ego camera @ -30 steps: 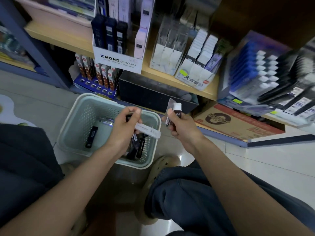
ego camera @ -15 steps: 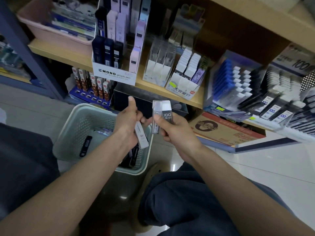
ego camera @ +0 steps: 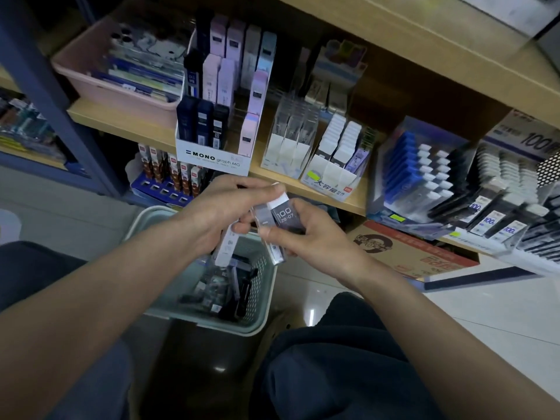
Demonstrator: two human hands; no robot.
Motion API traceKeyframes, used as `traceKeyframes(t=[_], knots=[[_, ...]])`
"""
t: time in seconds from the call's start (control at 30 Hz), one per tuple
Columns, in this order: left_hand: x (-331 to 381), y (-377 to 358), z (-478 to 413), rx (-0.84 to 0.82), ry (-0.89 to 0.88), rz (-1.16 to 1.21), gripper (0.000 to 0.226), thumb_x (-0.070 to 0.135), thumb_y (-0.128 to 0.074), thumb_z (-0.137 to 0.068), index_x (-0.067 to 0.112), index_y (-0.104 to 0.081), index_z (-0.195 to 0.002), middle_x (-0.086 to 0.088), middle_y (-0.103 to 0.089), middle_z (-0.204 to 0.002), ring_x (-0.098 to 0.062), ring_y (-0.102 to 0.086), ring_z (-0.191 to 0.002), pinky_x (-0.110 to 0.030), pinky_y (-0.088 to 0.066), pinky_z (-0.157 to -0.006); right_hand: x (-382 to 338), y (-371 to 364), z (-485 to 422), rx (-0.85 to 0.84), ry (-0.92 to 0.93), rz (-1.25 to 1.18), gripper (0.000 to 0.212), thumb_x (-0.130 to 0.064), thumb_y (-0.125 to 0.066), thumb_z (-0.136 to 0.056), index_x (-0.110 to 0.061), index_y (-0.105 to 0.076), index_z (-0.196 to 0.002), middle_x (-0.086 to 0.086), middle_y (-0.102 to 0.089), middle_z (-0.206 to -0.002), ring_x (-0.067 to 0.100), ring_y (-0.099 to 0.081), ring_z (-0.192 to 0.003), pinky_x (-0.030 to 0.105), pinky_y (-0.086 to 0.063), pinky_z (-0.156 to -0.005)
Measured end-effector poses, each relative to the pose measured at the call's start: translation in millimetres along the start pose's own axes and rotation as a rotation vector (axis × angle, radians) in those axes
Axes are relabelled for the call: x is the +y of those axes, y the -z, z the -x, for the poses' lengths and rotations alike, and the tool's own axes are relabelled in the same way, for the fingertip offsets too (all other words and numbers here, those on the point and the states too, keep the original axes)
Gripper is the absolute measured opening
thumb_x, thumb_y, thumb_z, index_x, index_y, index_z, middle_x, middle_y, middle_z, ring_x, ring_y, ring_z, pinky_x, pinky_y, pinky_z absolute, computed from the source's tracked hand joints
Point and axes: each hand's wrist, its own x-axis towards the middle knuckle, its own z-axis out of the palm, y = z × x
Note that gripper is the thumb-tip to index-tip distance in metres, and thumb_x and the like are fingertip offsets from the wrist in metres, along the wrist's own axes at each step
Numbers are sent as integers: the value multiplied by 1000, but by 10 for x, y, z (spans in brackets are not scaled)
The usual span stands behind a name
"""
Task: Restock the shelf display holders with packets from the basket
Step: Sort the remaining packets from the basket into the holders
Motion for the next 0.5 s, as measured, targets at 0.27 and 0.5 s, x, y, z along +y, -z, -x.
traceKeyframes(t=[0.27,0.5], knots=[[82,131,-201,200,-282,-22,16,31,-51,-95,20,-62,-94,5,-40,-58,-2,-32,-39,-12,-30,-37,81,116,-186,-13,-113,-16,9,-13,-66,-85,-19,-63,-92,7,-68,-91,7,-59,-74,16,-46,-65],[74,262,-333,257,-314,80,15,33,-50,-95,21,-60,-93,-9,-31,-73,-10,-22,-48,-18,-22,-39,169,224,-481,434,-105,3,22,-15,-61,-90,-23,-43,-82,7,-61,-88,27,-63,-90,45,-55,-80]])
